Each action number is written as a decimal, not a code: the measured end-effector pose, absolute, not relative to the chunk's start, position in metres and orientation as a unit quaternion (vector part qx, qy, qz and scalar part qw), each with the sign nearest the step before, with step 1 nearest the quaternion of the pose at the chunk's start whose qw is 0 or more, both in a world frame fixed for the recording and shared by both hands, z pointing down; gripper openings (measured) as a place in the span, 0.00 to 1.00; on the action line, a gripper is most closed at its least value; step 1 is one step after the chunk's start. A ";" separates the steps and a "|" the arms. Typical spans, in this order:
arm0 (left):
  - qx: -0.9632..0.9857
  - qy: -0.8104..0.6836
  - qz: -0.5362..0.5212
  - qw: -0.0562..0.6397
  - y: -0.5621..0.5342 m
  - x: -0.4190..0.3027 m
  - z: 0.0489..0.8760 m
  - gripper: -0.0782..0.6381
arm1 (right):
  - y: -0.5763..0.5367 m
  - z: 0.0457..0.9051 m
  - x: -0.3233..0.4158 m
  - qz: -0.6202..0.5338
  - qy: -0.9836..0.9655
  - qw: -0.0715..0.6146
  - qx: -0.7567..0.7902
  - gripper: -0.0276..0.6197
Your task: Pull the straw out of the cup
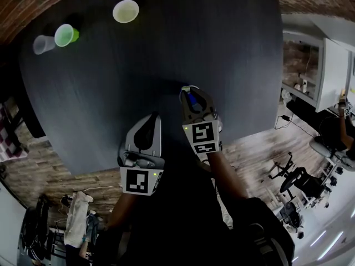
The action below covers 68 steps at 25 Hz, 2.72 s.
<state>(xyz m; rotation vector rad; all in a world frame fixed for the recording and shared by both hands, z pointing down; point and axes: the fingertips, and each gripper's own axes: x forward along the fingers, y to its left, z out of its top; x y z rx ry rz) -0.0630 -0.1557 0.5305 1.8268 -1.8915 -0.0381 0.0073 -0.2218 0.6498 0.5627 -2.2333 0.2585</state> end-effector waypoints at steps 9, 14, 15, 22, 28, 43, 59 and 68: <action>0.675 -0.693 -0.010 0.252 -0.146 -0.064 0.524 0.12 | -0.219 0.637 0.007 0.098 -0.887 0.388 0.233 0.11; 0.681 -0.690 -0.008 0.245 -0.147 -0.058 0.518 0.12 | -0.224 0.629 0.012 0.093 -0.890 0.376 0.240 0.11; 0.682 -0.690 -0.008 0.244 -0.146 -0.058 0.517 0.12 | -0.225 0.626 0.012 0.093 -0.890 0.374 0.242 0.11; 0.691 -0.689 -0.018 0.220 -0.146 -0.054 0.491 0.12 | -0.226 0.598 0.012 0.079 -0.899 0.348 0.255 0.11; 0.698 -0.684 -0.032 0.208 -0.139 -0.046 0.468 0.12 | -0.222 0.568 0.019 0.060 -0.907 0.318 0.270 0.11; 0.722 -0.676 -0.044 0.141 -0.116 -0.029 0.395 0.12 | -0.195 0.471 0.039 0.050 -0.923 0.220 0.310 0.11; 0.713 -0.689 -0.046 0.121 -0.083 -0.034 0.366 0.12 | -0.154 0.383 0.059 0.060 -0.936 0.122 0.324 0.11; 0.722 -0.680 -0.033 0.124 -0.072 -0.030 0.373 0.12 | -0.134 0.377 0.060 0.062 -0.939 0.116 0.319 0.11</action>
